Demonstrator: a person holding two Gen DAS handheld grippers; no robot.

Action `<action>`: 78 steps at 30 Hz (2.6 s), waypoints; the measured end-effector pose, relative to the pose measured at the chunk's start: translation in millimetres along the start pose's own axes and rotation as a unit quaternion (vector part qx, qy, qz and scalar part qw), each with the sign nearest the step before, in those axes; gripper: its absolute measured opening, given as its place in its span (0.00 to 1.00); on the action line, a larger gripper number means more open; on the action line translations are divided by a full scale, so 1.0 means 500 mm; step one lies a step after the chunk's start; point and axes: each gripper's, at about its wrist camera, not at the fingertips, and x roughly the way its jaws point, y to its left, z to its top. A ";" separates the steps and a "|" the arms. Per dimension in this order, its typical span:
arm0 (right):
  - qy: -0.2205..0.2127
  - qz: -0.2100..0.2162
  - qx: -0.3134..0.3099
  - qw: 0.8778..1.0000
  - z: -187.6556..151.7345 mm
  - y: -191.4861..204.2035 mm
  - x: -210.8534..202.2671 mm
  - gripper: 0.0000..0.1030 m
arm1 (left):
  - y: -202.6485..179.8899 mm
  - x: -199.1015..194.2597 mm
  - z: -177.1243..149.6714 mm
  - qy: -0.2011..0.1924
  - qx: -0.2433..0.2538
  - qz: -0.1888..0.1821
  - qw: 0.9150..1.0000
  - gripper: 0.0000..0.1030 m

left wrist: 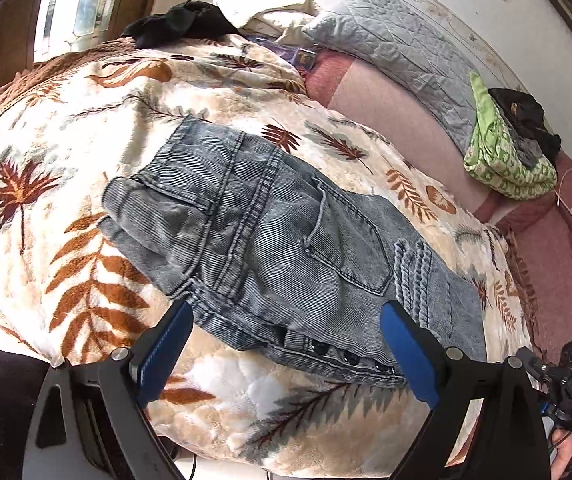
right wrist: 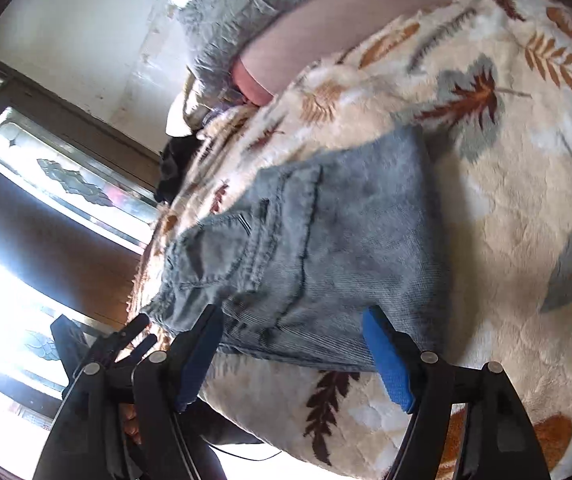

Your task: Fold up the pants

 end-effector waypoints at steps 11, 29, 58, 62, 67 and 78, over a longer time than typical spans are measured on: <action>-0.004 -0.015 -0.022 1.000 -0.001 0.024 0.029 0.74 | 0.154 0.003 0.045 0.003 -0.158 -0.041 0.987 0.92; 0.007 -0.038 -0.061 0.997 0.002 0.088 0.090 0.74 | 0.211 0.049 0.061 0.007 -0.237 -0.084 0.968 0.92; 0.028 -0.045 -0.080 0.995 -0.043 0.097 0.125 0.74 | 0.131 0.081 0.089 0.003 -0.098 0.074 0.992 0.57; 0.032 -0.060 -0.085 0.994 -0.045 0.104 0.132 0.74 | 0.125 0.088 0.090 0.005 -0.080 0.073 0.994 0.44; 0.043 -0.076 -0.096 0.992 -0.037 0.129 0.143 0.74 | 0.122 0.089 0.090 0.006 -0.074 0.067 0.995 0.37; 0.165 -0.045 -0.038 0.985 0.020 0.187 0.313 0.76 | 0.126 0.083 0.083 0.003 -0.076 0.057 0.995 0.29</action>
